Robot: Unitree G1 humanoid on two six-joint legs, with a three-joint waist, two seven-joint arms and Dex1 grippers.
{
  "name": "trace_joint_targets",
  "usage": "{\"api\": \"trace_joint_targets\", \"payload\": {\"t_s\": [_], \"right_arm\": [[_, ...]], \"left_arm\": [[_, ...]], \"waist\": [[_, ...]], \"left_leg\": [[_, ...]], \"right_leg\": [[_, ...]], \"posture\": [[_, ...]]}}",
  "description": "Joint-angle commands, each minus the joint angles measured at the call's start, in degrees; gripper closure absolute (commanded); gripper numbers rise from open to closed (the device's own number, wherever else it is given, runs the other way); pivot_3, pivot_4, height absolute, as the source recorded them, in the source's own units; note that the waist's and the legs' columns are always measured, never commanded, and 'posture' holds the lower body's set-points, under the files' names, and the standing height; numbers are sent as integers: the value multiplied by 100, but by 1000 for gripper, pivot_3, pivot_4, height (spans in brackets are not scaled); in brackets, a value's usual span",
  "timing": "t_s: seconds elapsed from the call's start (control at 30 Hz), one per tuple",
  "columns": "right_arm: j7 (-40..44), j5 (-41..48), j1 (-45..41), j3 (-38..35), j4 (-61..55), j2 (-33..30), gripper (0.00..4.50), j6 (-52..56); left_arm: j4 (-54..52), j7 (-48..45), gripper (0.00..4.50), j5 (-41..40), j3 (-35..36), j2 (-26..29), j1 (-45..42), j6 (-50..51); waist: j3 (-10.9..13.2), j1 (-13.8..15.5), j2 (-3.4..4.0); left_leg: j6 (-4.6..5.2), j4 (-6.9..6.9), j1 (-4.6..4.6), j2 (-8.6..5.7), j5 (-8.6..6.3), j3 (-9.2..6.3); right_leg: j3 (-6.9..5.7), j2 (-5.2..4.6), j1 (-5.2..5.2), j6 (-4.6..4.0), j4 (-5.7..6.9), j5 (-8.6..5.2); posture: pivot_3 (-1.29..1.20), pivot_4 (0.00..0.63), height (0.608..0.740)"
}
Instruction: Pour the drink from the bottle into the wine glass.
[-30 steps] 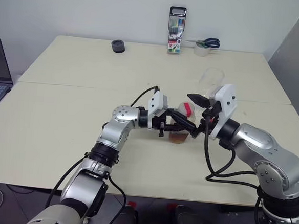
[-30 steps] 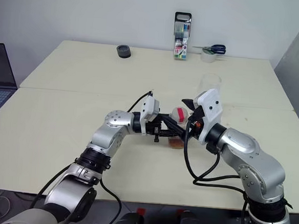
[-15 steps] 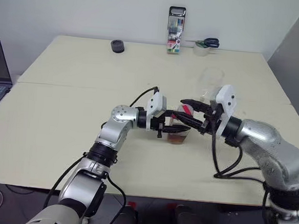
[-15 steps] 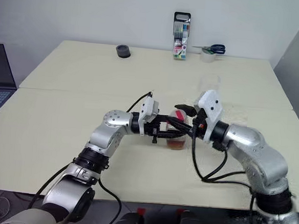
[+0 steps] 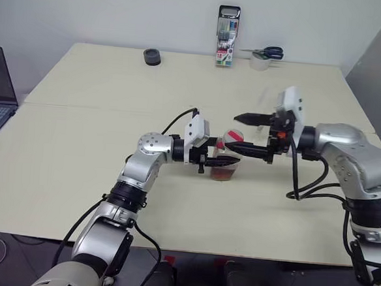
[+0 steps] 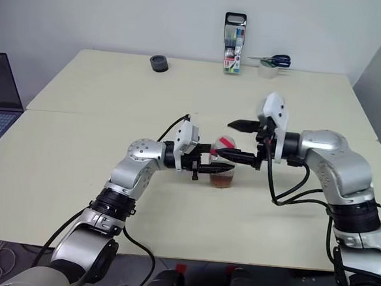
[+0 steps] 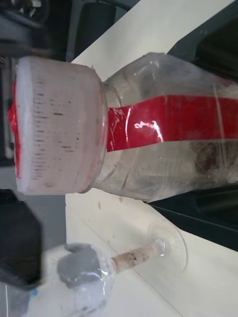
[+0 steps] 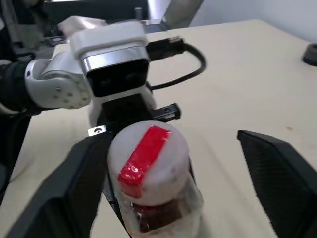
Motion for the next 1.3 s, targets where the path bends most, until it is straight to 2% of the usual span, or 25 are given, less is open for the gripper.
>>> {"api": "trace_joint_targets", "payload": {"t_s": [0.03,0.17,0.33,0.53,0.83,0.93,1.1,1.13,1.2,1.3], "right_arm": [[-838,535,533,-671,-1314,-29,0,730],[-2313,304,1383,-796,-2515,598,0,974],[-3922,-889,1667,-139,-2870,1512,0,610],[-4368,-1232,1466,181,-2792,2054,0,560],[-4514,-1429,1408,248,-2703,2395,0,537],[-4483,-1463,1469,304,-2694,2460,625,524],[-4348,-1445,1542,347,-2652,2474,2415,462],[-4299,-1425,1555,357,-2644,2470,2654,459],[-4131,-1343,1579,367,-2612,2427,2640,441],[-3048,-1102,1434,390,-2255,1840,2640,171]], "left_arm": [[5,176,2686,-137,255,-90,-261,-117],[295,303,2686,-43,324,-199,-430,-328],[534,339,2686,-12,325,-303,-553,-497],[670,249,2686,25,292,-345,-603,-618],[721,233,2686,77,277,-330,-560,-717],[711,224,2686,80,282,-315,-547,-715],[629,209,2686,78,265,-281,-489,-669],[620,204,2686,78,260,-276,-481,-660],[603,187,2686,72,244,-268,-469,-638],[577,59,2686,52,196,-241,-460,-589]], "waist": [[0,14,-1],[-1,20,-2],[-2,-27,1],[-2,-22,2],[-2,-24,2],[-2,-26,3],[-2,-30,3],[-2,-31,3],[-2,-35,3],[-2,-48,3]], "left_leg": [[0,5,-1,0,0,1],[15,5,0,-8,-8,2],[20,8,10,-4,-11,8],[3,6,11,4,-1,5],[16,6,11,3,-9,5],[16,7,11,3,-9,5],[18,7,11,3,-10,5],[19,7,11,3,-10,5],[20,7,11,3,-11,5],[21,7,11,1,-11,5]], "right_leg": [[1,-2,0,0,2,0],[1,-6,8,1,1,0],[7,13,9,3,7,1],[6,25,9,3,7,1],[6,23,9,2,8,1],[6,23,9,2,8,2],[6,23,9,2,8,2],[6,23,9,2,8,2],[6,23,9,2,9,2],[6,23,9,2,8,2]], "posture": [[0,150,740],[0,150,740],[0,150,740],[0,150,740],[0,150,740],[0,150,740],[0,150,740],[0,150,740],[0,150,740],[0,150,740]]}}
